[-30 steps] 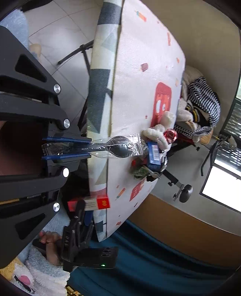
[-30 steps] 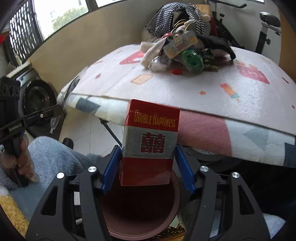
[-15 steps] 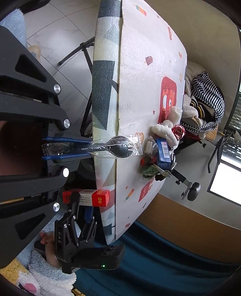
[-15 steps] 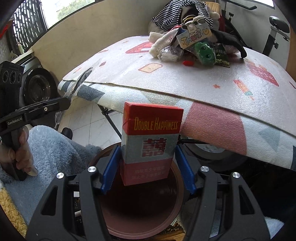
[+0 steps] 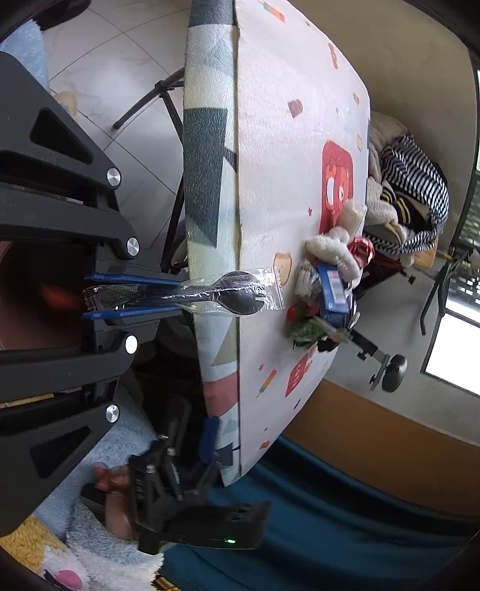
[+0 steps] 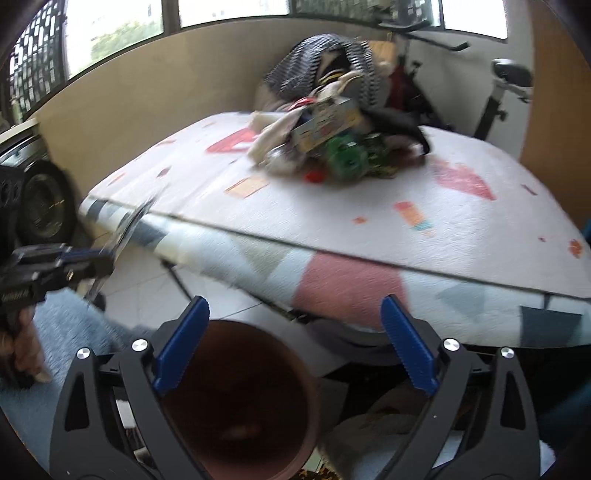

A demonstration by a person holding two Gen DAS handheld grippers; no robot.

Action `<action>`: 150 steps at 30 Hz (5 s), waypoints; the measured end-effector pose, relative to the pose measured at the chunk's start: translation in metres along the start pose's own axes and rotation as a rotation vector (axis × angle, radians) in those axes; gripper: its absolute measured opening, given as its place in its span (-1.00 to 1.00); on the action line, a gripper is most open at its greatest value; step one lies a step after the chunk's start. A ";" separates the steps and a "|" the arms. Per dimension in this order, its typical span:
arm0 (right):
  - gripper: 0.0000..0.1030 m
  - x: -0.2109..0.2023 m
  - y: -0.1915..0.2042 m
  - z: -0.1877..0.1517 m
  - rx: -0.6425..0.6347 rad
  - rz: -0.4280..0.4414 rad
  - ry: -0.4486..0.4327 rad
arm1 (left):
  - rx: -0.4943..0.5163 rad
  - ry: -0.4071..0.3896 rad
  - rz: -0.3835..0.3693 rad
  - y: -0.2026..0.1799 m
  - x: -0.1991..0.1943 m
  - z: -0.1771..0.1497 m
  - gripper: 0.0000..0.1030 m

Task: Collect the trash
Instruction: 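Open the right gripper to drop the red box while the left drops the spoon, then move both grippers back over the trash pile on the table, then grasp the black glove with the right gripper while the left grasps the white fluffy toy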

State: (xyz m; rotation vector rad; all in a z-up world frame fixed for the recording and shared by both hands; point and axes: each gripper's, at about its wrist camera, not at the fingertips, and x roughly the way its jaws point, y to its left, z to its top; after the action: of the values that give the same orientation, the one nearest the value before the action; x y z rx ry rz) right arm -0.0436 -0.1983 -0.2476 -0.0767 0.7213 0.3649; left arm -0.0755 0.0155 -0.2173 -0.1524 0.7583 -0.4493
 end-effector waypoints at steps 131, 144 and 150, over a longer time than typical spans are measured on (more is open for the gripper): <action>-0.80 0.024 -0.163 0.142 0.283 -0.042 -0.106 | -0.183 0.187 0.087 0.083 0.182 0.196 -0.73; -0.80 -0.004 -0.129 0.155 0.193 -0.006 -0.148 | -0.112 0.047 0.071 0.074 0.086 0.220 -0.80; -0.80 -0.029 -0.108 0.151 0.137 0.035 -0.146 | -0.064 0.026 0.024 0.051 0.044 0.213 -0.80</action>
State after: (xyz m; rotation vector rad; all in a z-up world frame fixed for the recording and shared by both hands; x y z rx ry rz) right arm 0.0700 -0.2784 -0.1212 0.0919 0.6021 0.3499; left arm 0.1171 0.0358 -0.1063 -0.1980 0.7992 -0.4053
